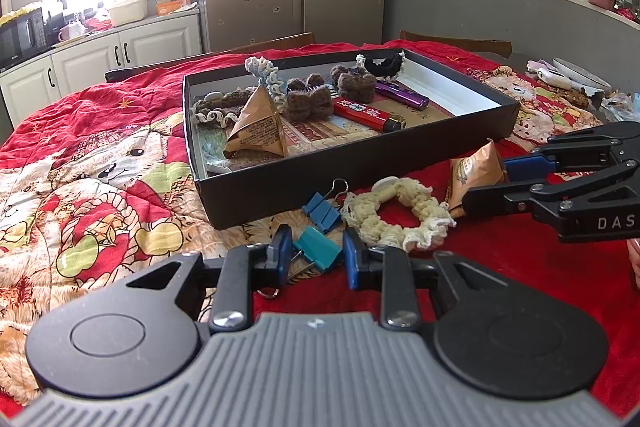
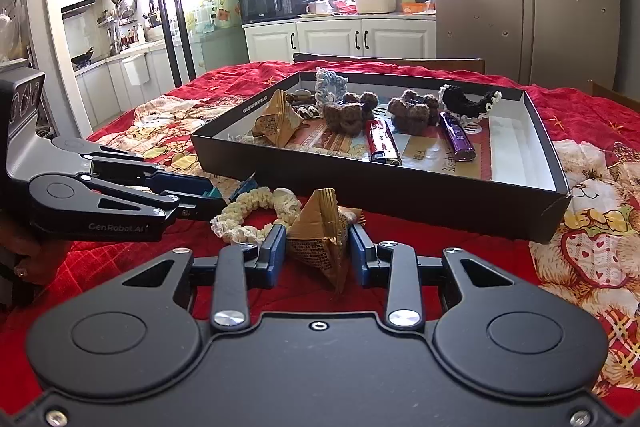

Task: Organize objects
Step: 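Position the left tool at the blue binder clips while right tool approaches the paper pyramid, then grasp blue binder clips with left tool while right tool grasps brown paper pyramid, lift over box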

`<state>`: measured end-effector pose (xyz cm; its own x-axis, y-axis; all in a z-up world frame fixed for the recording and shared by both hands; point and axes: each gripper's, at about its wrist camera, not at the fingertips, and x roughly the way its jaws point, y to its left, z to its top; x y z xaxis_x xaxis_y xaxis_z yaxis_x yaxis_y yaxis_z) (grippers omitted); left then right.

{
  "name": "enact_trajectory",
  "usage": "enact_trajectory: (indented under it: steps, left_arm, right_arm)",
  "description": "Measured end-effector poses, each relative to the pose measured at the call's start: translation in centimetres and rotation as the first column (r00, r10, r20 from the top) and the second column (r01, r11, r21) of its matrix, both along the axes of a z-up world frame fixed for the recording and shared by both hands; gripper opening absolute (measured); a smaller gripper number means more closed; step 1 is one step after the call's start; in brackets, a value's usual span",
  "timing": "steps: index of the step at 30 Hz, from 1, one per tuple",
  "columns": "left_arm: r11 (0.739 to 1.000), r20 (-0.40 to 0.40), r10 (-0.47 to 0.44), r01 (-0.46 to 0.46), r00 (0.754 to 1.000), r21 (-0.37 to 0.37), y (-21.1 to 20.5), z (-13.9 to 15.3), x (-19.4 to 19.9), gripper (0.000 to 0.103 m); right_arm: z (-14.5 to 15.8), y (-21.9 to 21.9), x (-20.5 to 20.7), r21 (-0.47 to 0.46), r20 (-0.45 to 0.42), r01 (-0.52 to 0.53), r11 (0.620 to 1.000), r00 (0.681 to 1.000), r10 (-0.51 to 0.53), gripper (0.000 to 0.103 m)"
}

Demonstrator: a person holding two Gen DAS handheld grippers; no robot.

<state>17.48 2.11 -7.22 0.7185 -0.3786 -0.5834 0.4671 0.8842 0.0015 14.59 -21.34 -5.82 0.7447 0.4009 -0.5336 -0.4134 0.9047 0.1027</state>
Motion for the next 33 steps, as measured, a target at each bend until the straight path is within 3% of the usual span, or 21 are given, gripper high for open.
enact_trajectory:
  steps: [20,33]
  left_arm:
    - [0.998,0.035,-0.015,0.017,0.999,-0.054,-0.7,3.3,-1.1,0.031]
    - [0.999,0.089,-0.010,0.014,0.996,-0.042,-3.7,6.0,1.4,0.031]
  right_arm:
    - [1.6,-0.8,-0.7,0.030,0.042,0.010,0.999,0.999,-0.011,0.032]
    - [4.7,-2.0,0.8,0.003,0.118,0.059,0.998,0.991,-0.059,0.032]
